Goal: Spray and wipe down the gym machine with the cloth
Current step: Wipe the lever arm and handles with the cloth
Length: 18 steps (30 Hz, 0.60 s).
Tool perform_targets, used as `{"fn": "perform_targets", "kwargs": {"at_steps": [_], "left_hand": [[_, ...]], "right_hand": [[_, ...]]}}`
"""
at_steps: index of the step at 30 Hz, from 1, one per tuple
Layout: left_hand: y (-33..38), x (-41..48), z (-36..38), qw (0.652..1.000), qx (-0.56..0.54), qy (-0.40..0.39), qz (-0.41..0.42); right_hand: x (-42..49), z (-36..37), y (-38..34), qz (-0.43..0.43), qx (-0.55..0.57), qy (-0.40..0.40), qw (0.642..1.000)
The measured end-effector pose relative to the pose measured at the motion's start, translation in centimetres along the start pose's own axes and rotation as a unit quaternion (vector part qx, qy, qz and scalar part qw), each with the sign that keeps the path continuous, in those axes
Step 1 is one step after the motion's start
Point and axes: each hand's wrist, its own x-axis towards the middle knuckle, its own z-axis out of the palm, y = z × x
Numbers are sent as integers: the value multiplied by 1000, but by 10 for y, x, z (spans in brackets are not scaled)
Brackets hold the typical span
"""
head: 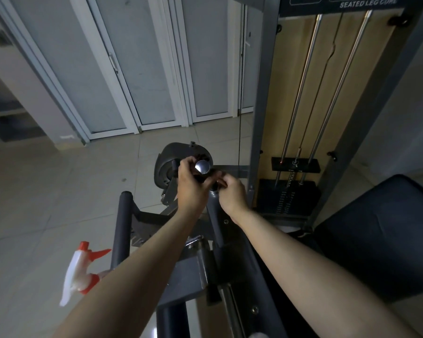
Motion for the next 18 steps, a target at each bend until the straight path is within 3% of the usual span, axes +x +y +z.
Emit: {"fn": "perform_targets", "kwargs": {"at_steps": [12, 16, 18], "left_hand": [[-44, 22, 22, 991, 57, -56, -103], [-37, 16, 23, 981, 15, -100, -167], [-28, 6, 19, 970, 6, -118, -211]], "right_hand": [[9, 4, 18, 21, 47, -20, 998], [7, -2, 16, 39, 81, -58, 994], [1, -4, 18, 48, 97, -32, 994]]}}
